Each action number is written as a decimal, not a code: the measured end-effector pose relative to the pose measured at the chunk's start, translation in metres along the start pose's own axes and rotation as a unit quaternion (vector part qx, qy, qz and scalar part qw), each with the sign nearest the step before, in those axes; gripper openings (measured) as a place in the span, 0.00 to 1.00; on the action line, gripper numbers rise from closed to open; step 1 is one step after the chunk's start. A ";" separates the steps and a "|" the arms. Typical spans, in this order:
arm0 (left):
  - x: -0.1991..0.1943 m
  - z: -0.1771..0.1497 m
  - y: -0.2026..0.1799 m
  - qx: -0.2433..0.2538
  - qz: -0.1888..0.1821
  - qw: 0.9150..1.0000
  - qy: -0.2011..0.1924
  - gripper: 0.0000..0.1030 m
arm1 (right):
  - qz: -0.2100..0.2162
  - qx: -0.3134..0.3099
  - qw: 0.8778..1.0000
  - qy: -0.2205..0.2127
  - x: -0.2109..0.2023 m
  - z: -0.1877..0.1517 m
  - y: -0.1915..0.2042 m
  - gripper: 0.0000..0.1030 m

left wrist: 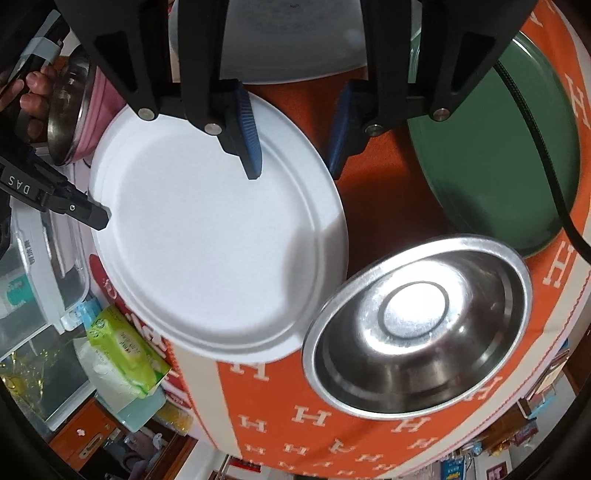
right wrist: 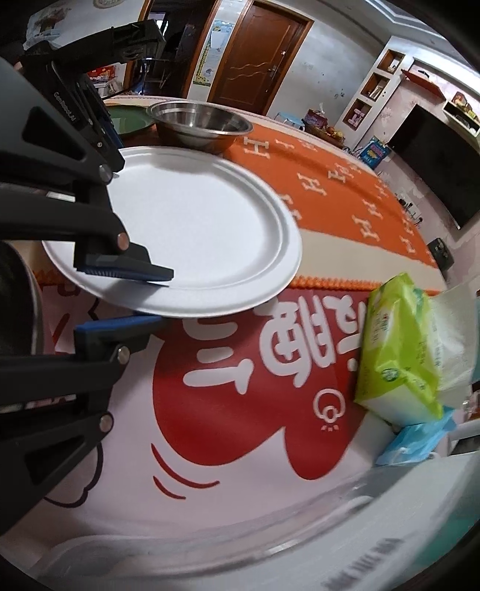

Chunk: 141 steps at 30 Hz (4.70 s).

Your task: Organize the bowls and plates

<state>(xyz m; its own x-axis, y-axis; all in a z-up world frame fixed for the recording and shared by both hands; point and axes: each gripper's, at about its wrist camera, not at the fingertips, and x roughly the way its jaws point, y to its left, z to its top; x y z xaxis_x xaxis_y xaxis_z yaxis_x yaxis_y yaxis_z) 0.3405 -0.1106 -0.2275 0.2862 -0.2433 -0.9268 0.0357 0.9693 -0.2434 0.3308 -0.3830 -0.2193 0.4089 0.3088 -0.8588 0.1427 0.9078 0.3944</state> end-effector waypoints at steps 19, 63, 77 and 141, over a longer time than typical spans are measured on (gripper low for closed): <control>-0.082 -0.014 -0.006 0.013 -0.087 0.992 -0.094 0.34 | -0.034 -0.017 0.997 -0.064 -0.083 -0.020 0.026 0.18; -0.283 -0.207 0.081 0.105 -0.072 0.978 -0.164 0.41 | -0.046 -0.062 0.983 -0.165 -0.208 -0.282 0.161 0.22; -0.276 -0.257 0.118 0.184 -0.056 0.978 -0.077 0.41 | -0.097 -0.019 0.982 -0.162 -0.196 -0.374 0.194 0.23; -0.126 -0.314 0.119 0.214 0.056 0.967 0.127 0.43 | -0.187 -0.001 0.981 0.048 -0.070 -0.420 0.149 0.35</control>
<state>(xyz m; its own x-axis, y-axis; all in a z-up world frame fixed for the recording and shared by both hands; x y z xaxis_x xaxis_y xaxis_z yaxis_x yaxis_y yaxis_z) 0.0082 0.0235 -0.2293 0.0688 -0.0853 -0.9940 0.4258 0.9035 -0.0481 -0.0553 -0.1504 -0.2382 0.2423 -0.0202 -0.9700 0.2639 0.9635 0.0459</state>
